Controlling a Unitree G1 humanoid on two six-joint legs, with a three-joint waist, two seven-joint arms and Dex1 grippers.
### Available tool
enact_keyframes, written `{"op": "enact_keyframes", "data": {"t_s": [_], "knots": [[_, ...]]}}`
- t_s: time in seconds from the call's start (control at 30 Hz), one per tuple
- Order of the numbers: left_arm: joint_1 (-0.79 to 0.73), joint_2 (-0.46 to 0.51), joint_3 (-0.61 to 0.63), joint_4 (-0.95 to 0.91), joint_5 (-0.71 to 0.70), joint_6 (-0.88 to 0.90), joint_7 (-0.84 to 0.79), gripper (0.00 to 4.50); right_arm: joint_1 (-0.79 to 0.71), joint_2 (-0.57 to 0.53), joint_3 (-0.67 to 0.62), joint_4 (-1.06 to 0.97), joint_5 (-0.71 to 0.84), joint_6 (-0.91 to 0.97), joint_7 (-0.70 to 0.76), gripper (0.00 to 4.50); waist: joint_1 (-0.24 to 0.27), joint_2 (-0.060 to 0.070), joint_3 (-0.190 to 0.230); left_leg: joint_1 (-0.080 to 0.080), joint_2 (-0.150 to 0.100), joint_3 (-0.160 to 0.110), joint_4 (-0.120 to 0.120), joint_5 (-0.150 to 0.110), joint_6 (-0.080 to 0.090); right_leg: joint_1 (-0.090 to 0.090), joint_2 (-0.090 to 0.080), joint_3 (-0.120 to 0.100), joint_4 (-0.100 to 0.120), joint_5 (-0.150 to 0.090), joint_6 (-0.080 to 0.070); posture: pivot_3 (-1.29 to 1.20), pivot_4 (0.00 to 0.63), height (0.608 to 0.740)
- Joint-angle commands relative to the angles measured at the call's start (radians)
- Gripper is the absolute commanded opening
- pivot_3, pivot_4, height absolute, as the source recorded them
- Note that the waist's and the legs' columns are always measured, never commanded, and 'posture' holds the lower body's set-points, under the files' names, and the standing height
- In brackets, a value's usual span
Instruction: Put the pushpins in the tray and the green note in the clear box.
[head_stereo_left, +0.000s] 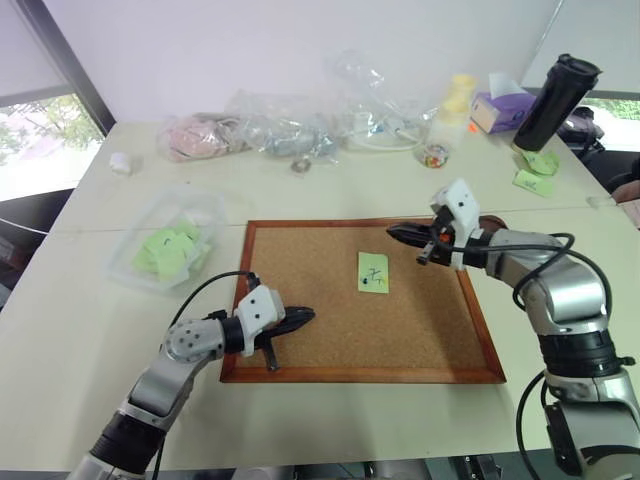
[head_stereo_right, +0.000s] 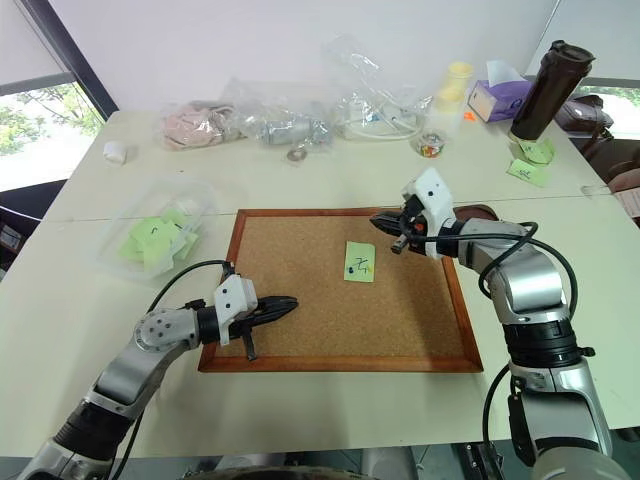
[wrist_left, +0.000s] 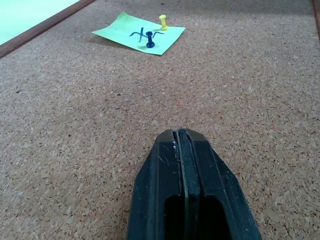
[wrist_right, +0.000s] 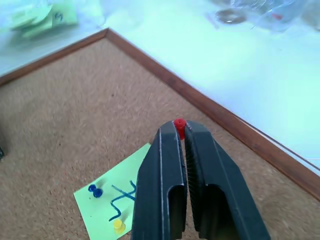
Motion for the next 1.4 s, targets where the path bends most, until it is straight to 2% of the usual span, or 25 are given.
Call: {"op": "enact_keyframes", "data": {"t_s": [0.03,0.23,0.33,0.67,0.77,0.87,0.93,1.0,1.2,1.4], "knots": [[0.031,0.009,-0.033,0.094,0.061,0.03,0.001,0.0,-0.005,-0.036,-0.131,0.018,0.024,0.005,-0.062,0.09,0.001,0.001,-0.001,0.0,0.0,0.0,0.0,0.0,0.0,0.0,0.0,0.0,0.0,0.0,0.0,0.0,0.15,0.74],[0.029,0.006,-0.03,0.089,0.061,0.03,0.004,0.0,0.027,-0.115,-0.237,0.213,-0.046,-0.093,-0.151,0.09,0.001,0.002,-0.002,0.001,0.0,0.0,0.0,0.0,0.0,0.002,0.0,0.0,0.0,0.0,0.0,0.0,0.15,0.74],[0.032,0.009,-0.029,0.084,0.06,0.031,0.002,0.0,0.038,-0.143,-0.23,0.301,-0.09,-0.166,-0.165,0.09,-0.001,0.006,-0.004,0.001,0.0,0.0,0.0,0.0,0.0,0.002,0.0,0.0,0.0,0.0,0.0,0.0,0.15,0.74],[0.031,0.013,-0.025,0.079,0.062,0.035,-0.003,0.0,-0.043,-0.11,-0.204,0.621,-0.13,-0.299,-0.175,0.09,-0.002,0.01,-0.006,0.002,0.0,0.002,0.0,0.0,0.0,0.002,0.0,0.001,0.0,0.0,0.0,0.0,0.15,0.74],[0.032,0.014,-0.022,0.076,0.063,0.039,0.002,0.0,-0.058,-0.104,-0.195,0.659,-0.134,-0.323,-0.17,1.0,-0.002,0.01,-0.006,0.002,0.0,0.002,0.0,0.0,0.0,0.002,0.0,0.001,0.0,0.0,0.0,0.0,0.15,0.74],[0.037,0.016,-0.017,0.071,0.061,0.042,0.007,0.0,-0.059,-0.103,-0.191,0.654,-0.127,-0.32,-0.166,2.49,-0.002,0.01,-0.006,0.002,0.0,0.002,0.0,0.0,0.0,0.002,0.0,0.001,0.0,0.0,0.0,0.0,0.15,0.74],[0.039,0.016,-0.016,0.07,0.06,0.043,0.009,0.0,-0.058,-0.104,-0.19,0.652,-0.127,-0.319,-0.168,3.64,-0.002,0.01,-0.006,0.002,0.0,0.002,0.0,0.0,0.0,0.002,0.0,0.001,0.0,0.0,0.0,0.0,0.15,0.74],[0.041,0.016,-0.016,0.068,0.06,0.043,0.01,0.0,-0.055,-0.104,-0.189,0.648,-0.127,-0.318,-0.167,4.46,-0.002,0.01,-0.007,0.002,0.0,0.002,0.0,0.0,0.0,0.002,0.0,0.001,0.0,0.0,0.0,0.0,0.15,0.74],[0.045,0.015,-0.017,0.069,0.061,0.042,0.012,0.0,-0.037,-0.116,-0.203,0.566,-0.104,-0.287,-0.154,4.46,-0.002,0.011,-0.007,0.002,0.0,0.002,0.0,0.0,0.0,0.002,0.0,0.001,0.0,0.0,0.0,0.0,0.15,0.74],[0.043,0.015,-0.018,0.071,0.059,0.043,0.009,0.0,0.027,-0.13,-0.214,0.301,0.003,-0.153,-0.074,4.46,-0.001,0.011,-0.007,0.002,0.0,0.001,0.0,0.0,0.0,0.002,0.0,0.002,0.0,0.0,0.0,0.0,0.15,0.74]]}}
